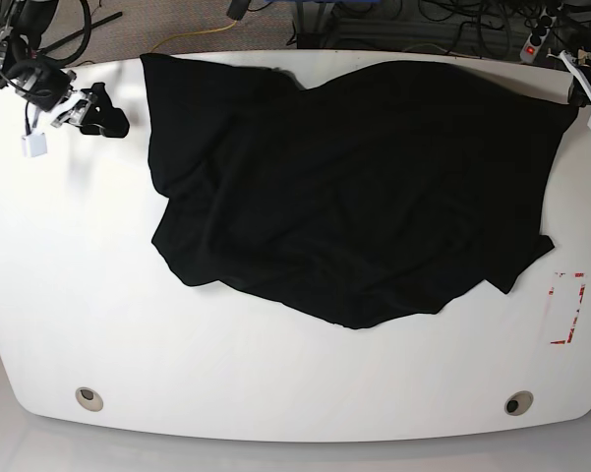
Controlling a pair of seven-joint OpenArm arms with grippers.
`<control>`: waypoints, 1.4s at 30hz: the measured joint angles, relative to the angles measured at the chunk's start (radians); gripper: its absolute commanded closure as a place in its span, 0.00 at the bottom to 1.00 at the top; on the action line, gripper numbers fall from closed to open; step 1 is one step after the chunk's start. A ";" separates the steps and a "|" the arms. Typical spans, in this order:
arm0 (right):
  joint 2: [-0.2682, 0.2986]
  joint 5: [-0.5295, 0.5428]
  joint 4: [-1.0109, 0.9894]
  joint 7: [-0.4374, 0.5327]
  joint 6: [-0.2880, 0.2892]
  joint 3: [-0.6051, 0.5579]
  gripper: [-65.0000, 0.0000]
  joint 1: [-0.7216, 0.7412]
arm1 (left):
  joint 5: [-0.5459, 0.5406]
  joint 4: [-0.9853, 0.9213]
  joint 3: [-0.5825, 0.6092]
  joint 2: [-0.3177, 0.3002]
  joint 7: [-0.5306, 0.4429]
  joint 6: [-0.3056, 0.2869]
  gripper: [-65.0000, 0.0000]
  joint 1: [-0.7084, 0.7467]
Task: Fold the T-shirt properly
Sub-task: 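Drag the held shirt across the table with both grippers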
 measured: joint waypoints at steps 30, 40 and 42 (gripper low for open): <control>-0.208 -0.367 -0.039 0.033 0.009 -0.103 0.30 0.163 | 0.000 -0.029 0.006 -0.002 0.000 0.000 0.66 -0.048; -0.247 -0.367 -0.035 0.082 0.005 -0.193 0.53 0.175 | -0.004 -0.048 -0.067 0.037 0.011 0.000 0.40 -0.074; -0.249 -0.368 -0.036 0.081 0.005 -0.193 0.77 0.173 | -0.008 -0.051 -0.105 0.054 0.014 0.001 0.34 -0.087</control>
